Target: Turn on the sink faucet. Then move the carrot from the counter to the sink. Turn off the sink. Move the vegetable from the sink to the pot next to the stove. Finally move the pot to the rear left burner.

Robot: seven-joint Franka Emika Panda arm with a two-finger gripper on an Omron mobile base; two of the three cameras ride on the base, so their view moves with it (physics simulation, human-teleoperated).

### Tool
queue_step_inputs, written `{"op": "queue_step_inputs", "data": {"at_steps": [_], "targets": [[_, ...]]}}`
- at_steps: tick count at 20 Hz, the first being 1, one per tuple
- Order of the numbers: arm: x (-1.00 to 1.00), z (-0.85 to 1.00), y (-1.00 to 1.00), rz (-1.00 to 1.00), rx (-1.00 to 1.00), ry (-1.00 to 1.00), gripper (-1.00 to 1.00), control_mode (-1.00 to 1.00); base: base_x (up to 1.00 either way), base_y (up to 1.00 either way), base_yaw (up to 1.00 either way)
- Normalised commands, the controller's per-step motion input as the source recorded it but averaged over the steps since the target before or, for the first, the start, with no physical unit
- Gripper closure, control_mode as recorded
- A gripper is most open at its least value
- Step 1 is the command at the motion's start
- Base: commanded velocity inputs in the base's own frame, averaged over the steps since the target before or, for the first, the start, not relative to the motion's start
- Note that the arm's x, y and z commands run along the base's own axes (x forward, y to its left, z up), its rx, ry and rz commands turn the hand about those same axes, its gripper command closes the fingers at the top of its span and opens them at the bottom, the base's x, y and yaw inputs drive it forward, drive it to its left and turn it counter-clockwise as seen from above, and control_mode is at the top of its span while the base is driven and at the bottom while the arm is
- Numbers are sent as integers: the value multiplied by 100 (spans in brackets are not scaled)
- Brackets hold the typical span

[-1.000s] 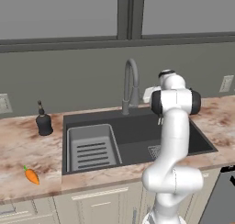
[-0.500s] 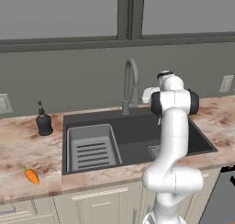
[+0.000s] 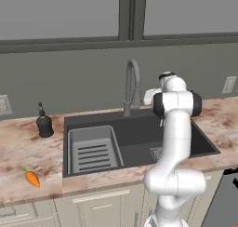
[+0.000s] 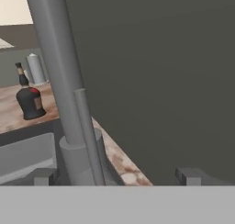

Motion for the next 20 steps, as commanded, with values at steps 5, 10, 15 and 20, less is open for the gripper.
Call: {"op": "queue_step_inputs", "data": {"at_steps": [5, 10, 15, 20], "targets": [[0, -5, 11, 0, 0, 0, -100, -100, 0, 0, 0], [0, -6, 14, 0, 0, 0, -100, -100, 0, 0, 0], [0, -4, 20, 0, 0, 0, -100, -100, 0, 0, 0], [0, 0, 23, 0, 2, 0, -100, -100, 0, 0, 0]]}}
